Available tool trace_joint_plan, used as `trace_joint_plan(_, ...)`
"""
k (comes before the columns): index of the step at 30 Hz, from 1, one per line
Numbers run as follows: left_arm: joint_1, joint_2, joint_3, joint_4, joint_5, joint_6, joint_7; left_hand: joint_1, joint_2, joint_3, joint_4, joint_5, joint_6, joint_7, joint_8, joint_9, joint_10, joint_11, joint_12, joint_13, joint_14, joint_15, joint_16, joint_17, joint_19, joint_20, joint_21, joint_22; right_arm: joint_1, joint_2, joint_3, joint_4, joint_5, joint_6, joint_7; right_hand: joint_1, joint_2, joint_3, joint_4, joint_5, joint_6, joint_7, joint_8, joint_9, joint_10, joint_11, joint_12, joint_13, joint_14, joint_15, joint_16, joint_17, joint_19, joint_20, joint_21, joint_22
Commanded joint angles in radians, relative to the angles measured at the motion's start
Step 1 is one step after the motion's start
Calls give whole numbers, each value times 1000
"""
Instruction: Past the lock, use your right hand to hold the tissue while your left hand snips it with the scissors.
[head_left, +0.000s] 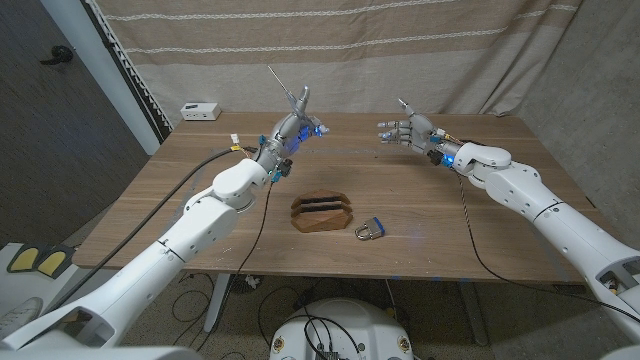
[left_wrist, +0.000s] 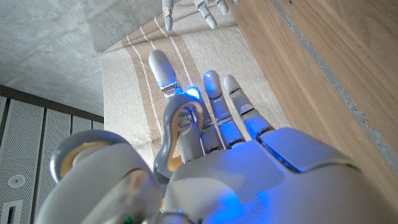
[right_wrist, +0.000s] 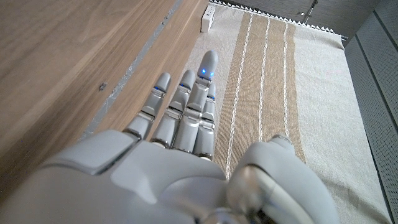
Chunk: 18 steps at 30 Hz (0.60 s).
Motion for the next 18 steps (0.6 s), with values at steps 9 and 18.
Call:
trace_joint_plan(9, -36, 147, -34, -94, -23, 196, -42, -39, -40, -24, -44, 17, 27, 40, 0, 5, 42, -29, 242, 70, 22, -76, 8, -5, 12, -10, 1, 8, -5, 4, 9, 0, -5, 8, -29, 1, -1, -4, -8, 10, -5, -4, 6, 1, -3, -1, -4, 5, -5, -17, -1, 0, 2, 14, -7, 5)
trace_joint_plan(18, -89, 143, -14, -37, -74, 212, -136, -33, -38, -24, -55, 24, 25, 39, -4, 8, 34, -31, 240, 70, 18, -75, 5, -9, 10, -10, -1, 12, 0, 14, 10, 15, -11, 23, -36, 1, -1, -5, -9, 11, -5, -4, 7, 1, -2, -1, -6, 4, -5, -16, -1, 0, 3, 14, -11, 5)
